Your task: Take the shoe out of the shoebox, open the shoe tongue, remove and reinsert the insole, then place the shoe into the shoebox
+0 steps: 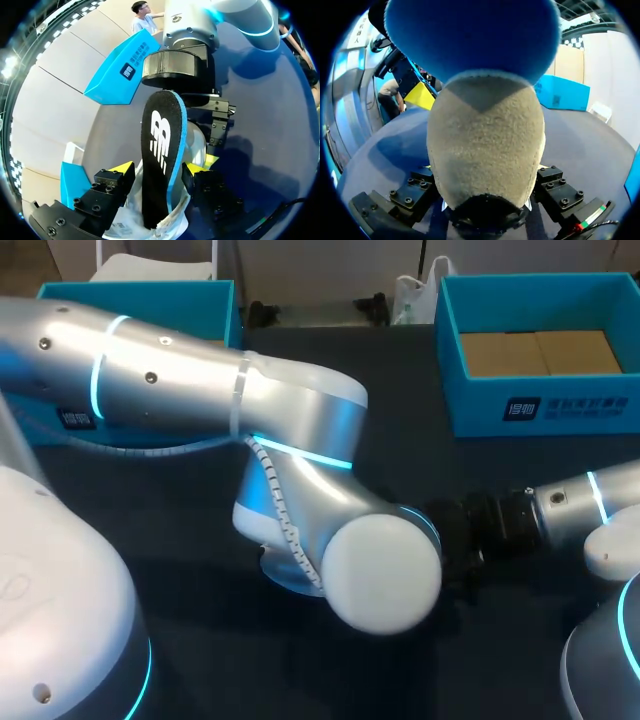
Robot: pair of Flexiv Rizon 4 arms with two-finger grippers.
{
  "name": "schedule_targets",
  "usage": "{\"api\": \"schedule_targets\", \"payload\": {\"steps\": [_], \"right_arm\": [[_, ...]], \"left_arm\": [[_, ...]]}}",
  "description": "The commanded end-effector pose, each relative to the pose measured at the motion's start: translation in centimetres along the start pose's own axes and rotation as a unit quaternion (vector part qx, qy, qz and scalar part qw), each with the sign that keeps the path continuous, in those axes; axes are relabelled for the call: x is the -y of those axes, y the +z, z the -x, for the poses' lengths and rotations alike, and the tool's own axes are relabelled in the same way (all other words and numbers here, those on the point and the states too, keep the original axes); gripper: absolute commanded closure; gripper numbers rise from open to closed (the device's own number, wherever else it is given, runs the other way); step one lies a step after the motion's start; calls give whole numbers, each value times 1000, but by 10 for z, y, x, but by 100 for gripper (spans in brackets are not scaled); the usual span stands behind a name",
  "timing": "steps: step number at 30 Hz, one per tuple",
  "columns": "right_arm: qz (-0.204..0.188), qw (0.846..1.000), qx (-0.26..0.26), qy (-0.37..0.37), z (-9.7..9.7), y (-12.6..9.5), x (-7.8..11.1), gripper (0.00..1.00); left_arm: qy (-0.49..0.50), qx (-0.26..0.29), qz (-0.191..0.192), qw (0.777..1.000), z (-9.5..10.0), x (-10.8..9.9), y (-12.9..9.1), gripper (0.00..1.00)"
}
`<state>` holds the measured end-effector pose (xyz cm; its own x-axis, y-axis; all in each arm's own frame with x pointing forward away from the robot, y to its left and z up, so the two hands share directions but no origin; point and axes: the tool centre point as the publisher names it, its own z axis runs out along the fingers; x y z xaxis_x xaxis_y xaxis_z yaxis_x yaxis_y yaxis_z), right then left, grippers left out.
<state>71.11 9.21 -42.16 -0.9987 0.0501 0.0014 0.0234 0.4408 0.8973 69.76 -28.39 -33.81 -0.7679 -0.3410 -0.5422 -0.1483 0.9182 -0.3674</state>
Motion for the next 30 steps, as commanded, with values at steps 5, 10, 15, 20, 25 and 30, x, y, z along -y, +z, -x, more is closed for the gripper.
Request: {"api": "schedule_targets", "payload": {"steps": [5, 10, 15, 20, 25, 30], "right_arm": [[-2, 1000, 1, 0, -2, 1, 0, 100], [-2, 1000, 1, 0, -2, 1, 0, 100], [-2, 1000, 1, 0, -2, 1, 0, 100], [-2, 1000, 1, 0, -2, 1, 0, 100], [-2, 1000, 1, 0, -2, 1, 0, 100], [-2, 1000, 1, 0, -2, 1, 0, 100]], "left_arm": [[-3, 6, 8, 1000, -1, -2, 12, 41], [-3, -8, -1, 1000, 2, -8, 8, 56], [-1, -9, -10, 1000, 2, -6, 8, 100], [-5, -12, -17, 1000, 5, 2, 8, 100], [-13, -14, -32, 999, 8, 12, 4, 100], [-19, -19, -43, 999, 10, 21, 3, 100]]}}
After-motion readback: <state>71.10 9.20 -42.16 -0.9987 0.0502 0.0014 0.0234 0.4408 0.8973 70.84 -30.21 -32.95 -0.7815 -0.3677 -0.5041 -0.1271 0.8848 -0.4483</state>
